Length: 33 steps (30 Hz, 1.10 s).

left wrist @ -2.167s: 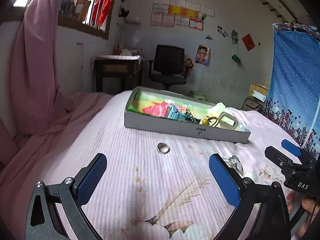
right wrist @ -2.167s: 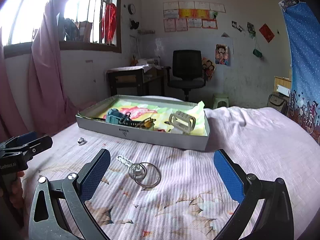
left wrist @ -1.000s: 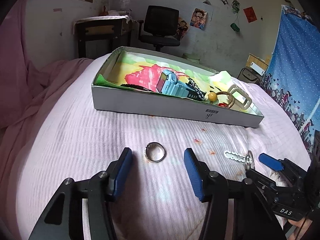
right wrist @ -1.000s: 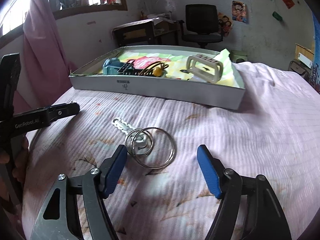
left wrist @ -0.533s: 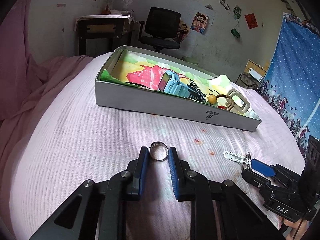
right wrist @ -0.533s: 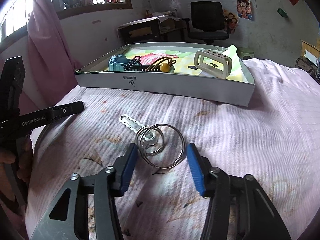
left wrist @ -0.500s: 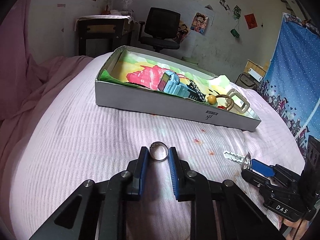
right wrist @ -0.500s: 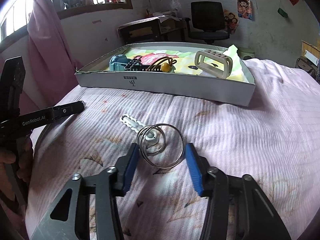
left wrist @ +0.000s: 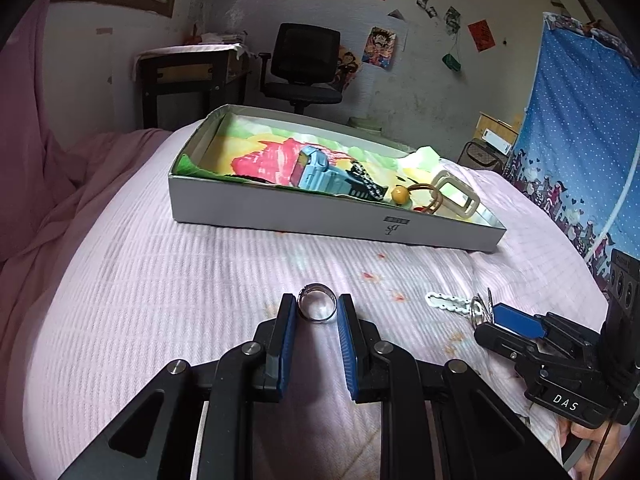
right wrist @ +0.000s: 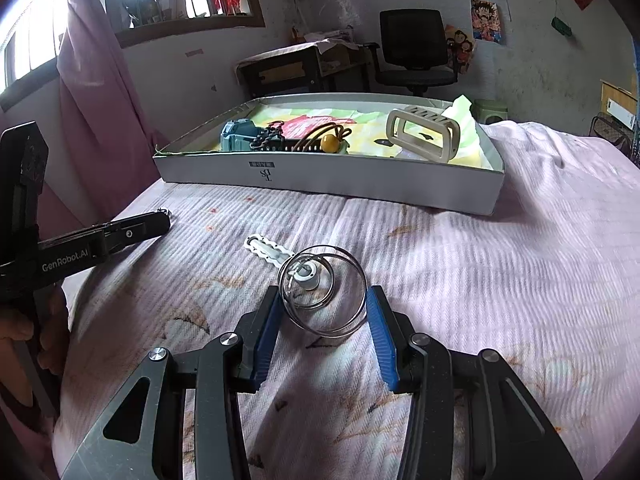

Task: Organize jewelry
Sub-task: 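Grasp the small silver ring with the left tool while the right tool grasps the large silver hoop, then carry both rings into the white box and open both tools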

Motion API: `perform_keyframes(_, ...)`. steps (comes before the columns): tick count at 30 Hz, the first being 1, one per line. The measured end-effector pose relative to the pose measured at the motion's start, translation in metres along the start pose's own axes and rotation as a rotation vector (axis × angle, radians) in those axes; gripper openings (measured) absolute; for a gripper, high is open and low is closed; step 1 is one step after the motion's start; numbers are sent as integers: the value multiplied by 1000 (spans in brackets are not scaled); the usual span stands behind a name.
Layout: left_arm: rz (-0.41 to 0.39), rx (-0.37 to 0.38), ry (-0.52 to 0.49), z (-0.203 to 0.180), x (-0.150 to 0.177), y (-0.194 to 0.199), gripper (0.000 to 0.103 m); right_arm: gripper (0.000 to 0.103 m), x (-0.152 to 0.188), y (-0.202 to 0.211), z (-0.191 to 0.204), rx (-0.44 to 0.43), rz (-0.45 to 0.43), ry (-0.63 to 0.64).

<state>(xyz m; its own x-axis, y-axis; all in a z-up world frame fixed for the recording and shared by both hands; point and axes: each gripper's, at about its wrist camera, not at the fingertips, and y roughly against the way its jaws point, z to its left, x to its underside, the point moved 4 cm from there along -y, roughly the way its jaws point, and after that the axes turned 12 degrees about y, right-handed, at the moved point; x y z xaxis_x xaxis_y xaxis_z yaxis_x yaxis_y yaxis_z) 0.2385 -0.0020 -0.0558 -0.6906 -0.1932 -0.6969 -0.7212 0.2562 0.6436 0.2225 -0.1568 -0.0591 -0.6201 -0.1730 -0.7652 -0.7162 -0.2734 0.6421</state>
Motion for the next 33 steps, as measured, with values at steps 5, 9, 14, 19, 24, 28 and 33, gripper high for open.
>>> perform_keyframes(5, -25, 28, -25, -5, 1, 8, 20, 39, -2, 8, 2, 7, -37, 12)
perform_keyframes(9, -53, 45, -59, -12, 2, 16, 20, 39, -4, 15, 3, 18, -68, 14)
perform_keyframes(14, -51, 43, -95, -20, 5, 18, 20, 39, -7, 22, 3, 37, -95, 20)
perform_keyframes(19, -53, 49, -109, -26, 5, 22, 20, 39, -12, 28, 2, 58, -98, 26)
perform_keyframes(24, -46, 62, -98, -31, -2, 25, 20, 39, -20, 35, 5, 87, -102, 51)
perform_keyframes(28, -39, 79, -87, -34, -15, 25, 20, 39, -34, 37, 5, 88, -114, 57)
perform_keyframes(33, -54, 75, -55, -32, -56, 19, 20, 39, -64, 37, 0, 83, -154, 61)
